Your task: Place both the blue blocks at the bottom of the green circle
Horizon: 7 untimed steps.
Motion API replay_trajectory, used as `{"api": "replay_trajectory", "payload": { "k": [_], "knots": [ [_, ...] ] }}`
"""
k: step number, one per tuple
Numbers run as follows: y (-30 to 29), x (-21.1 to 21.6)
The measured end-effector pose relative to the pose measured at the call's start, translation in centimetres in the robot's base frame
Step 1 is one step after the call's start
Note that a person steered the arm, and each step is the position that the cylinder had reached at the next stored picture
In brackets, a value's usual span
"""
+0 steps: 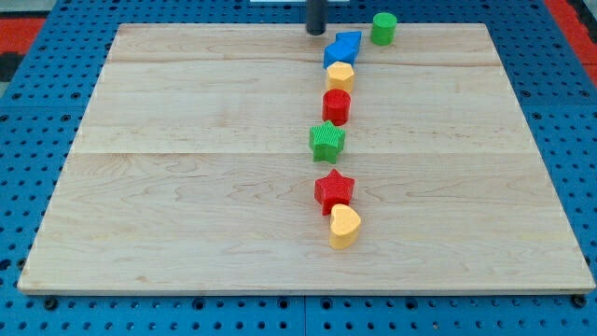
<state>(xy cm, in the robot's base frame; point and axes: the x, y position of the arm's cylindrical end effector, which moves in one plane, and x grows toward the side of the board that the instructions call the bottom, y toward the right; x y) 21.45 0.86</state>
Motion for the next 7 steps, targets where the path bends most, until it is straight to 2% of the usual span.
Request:
{"api": "replay_trajectory", "payload": {
  "k": [1,5,6,7],
  "knots": [
    [0.0,4.0],
    [-0.4,4.3],
    [1.0,4.3],
    [4.9,4.3]
  ]
}}
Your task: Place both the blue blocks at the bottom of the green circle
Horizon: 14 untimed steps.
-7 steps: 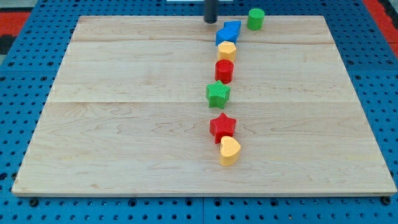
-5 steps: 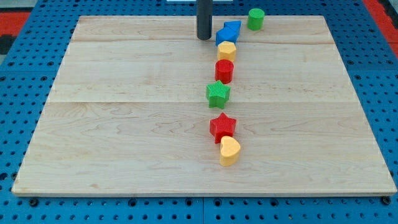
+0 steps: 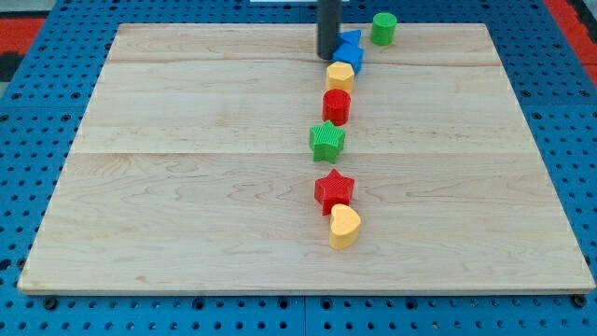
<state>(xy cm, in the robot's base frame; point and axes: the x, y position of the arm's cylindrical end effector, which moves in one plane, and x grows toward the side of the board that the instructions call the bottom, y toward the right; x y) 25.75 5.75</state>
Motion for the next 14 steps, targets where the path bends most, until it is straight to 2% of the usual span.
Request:
{"api": "replay_trajectory", "payload": {
  "k": [1,2,3,4,5,6,7,10,11,13,14],
  "knots": [
    [1.8,-0.4],
    [-0.9,-0.2],
    [-0.3,2.4],
    [0.8,3.3],
    [-4.4,3.0],
    [-5.8,-1.0],
    [-4.0,-4.3],
    [1.6,-2.3],
    [-1.2,-2.3],
    [3.4,-6.0],
    [4.0,-5.1]
  ]
}}
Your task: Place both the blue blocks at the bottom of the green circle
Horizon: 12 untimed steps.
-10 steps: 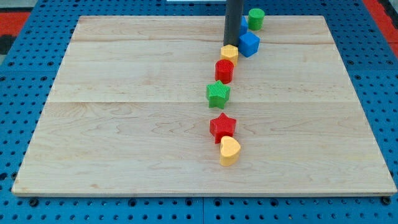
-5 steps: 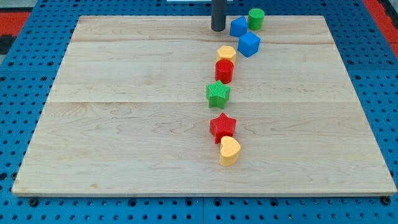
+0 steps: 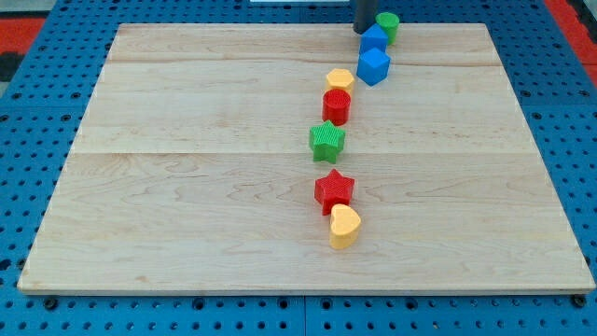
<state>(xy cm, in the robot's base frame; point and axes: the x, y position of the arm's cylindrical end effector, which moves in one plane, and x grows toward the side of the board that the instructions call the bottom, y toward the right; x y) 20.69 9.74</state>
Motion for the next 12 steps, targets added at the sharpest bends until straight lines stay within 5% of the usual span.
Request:
{"api": "replay_trajectory", "payload": {
  "k": [4,5,9,10,12],
  "knots": [
    [-2.6,7.8],
    [1.9,8.0],
    [1.0,7.0],
    [-0.2,12.3],
    [6.5,14.5]
  ]
}}
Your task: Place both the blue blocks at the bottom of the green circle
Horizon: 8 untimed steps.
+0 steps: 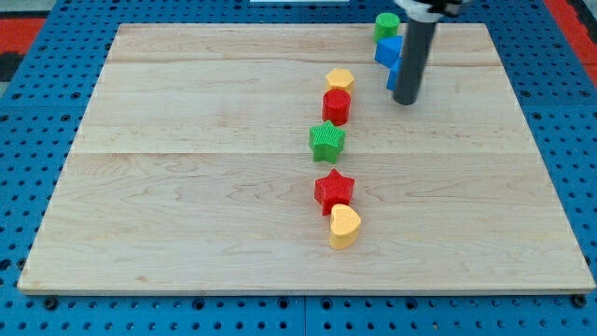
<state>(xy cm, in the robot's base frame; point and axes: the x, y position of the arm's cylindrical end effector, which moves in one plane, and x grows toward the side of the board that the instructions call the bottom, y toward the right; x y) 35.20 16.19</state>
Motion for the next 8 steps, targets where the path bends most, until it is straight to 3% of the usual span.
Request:
{"api": "replay_trajectory", "payload": {
  "k": [1,3,8],
  "knots": [
    [2.9,-1.0],
    [-1.8,-3.9],
    [-1.2,-8.9]
  ]
}}
